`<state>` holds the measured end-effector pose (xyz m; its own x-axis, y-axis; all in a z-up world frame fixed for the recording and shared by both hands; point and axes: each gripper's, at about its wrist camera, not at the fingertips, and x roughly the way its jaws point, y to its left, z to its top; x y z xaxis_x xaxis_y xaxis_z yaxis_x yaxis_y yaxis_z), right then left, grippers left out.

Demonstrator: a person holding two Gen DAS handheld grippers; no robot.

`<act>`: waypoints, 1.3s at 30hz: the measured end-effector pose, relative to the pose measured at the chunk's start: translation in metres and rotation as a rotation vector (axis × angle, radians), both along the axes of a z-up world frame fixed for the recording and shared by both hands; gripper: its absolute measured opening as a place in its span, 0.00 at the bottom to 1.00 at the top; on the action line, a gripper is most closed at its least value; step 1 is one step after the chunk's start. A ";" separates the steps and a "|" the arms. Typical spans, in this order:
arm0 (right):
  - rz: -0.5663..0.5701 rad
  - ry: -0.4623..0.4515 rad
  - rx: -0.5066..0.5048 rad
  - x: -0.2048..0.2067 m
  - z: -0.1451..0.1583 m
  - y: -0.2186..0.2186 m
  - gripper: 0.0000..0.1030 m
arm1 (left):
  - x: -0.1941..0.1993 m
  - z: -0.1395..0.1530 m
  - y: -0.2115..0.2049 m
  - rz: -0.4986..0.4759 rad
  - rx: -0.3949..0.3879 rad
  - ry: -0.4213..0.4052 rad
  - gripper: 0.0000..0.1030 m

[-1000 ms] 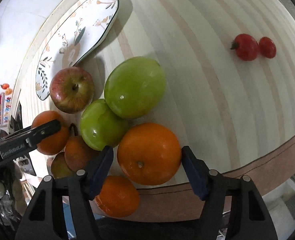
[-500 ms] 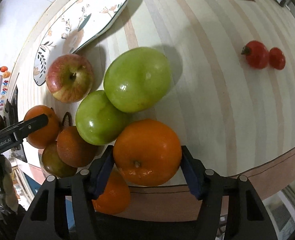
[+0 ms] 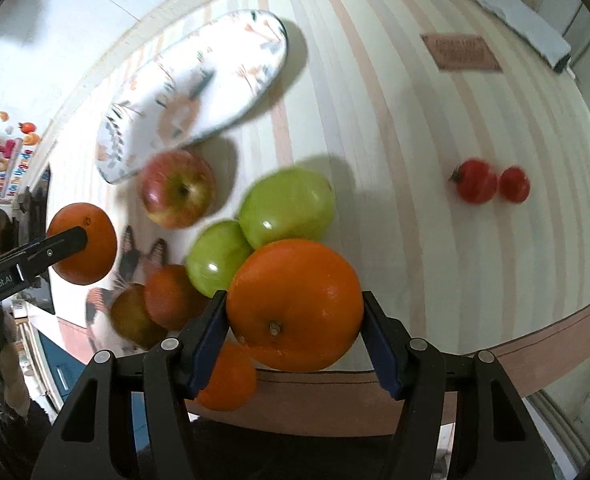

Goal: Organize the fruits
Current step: 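Carry both oranges over the deer plate and open both tools to release them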

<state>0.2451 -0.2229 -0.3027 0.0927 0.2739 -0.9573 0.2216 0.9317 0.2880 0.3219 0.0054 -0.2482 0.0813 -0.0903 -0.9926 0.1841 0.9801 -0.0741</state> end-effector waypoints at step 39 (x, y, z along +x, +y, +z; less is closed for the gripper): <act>0.181 0.034 0.018 0.247 -0.047 0.027 0.93 | 0.185 -0.046 0.001 0.255 -0.069 0.145 0.78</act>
